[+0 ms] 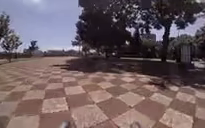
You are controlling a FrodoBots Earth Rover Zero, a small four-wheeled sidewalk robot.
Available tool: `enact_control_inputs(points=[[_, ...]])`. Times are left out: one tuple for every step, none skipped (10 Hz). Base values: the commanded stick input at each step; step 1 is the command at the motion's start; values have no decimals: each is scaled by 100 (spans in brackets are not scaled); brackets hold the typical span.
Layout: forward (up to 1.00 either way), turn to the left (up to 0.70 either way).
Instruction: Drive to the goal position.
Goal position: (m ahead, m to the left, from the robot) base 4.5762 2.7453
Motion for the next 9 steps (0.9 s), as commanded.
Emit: enact_control_inputs(points=[[70,27],[70,27],[70,27],[70,27],[70,27],[70,27],[70,27],[70,27],[70,27]])
